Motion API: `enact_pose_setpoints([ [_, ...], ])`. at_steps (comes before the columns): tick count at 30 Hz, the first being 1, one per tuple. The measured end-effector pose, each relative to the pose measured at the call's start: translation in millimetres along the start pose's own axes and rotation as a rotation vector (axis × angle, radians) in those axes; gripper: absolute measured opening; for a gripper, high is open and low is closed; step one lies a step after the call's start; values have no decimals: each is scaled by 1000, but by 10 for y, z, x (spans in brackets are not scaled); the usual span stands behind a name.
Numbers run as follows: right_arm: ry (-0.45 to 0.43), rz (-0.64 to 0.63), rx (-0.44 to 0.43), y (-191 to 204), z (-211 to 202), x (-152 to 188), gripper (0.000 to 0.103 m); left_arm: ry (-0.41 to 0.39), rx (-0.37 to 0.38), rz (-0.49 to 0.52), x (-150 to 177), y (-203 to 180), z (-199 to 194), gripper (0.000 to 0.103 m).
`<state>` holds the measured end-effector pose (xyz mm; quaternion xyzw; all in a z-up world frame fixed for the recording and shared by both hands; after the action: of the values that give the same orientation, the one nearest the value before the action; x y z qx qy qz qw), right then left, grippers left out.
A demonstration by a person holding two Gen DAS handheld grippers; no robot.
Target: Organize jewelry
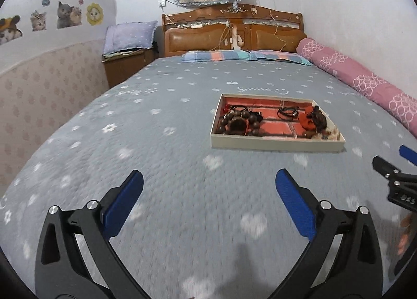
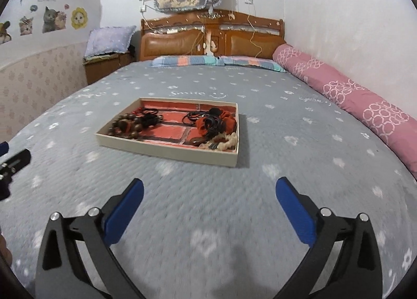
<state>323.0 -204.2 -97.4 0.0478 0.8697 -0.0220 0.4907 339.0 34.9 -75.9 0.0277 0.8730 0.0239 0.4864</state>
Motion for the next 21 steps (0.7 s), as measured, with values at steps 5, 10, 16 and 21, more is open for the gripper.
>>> enact_pose_setpoints([
  [5, -21, -4, -8, -39, -596, 186, 99, -26, 13, -15, 180, -42, -489, 98],
  [10, -43, -11, -18, -37, -1161, 358, 99, -61, 24, -47, 316, -108, -1017, 98],
  [16, -102, 2, -3, -61, -1681, 371, 99, -90, 17, -25, 480, -186, -1489, 98],
  [21, -130, -4, 2, -70, -1939, 328, 99, -115, 28, -49, 475, -167, -1759, 98],
])
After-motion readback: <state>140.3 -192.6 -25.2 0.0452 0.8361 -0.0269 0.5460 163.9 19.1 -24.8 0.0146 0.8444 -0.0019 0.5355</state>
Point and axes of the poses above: each gripper's, at about its wrist camera, not at the fingertips, and z roughly the way its jaws point, y to its left, x to its underside, the point moved 7 cm from there along z, roughly the way its jaws point
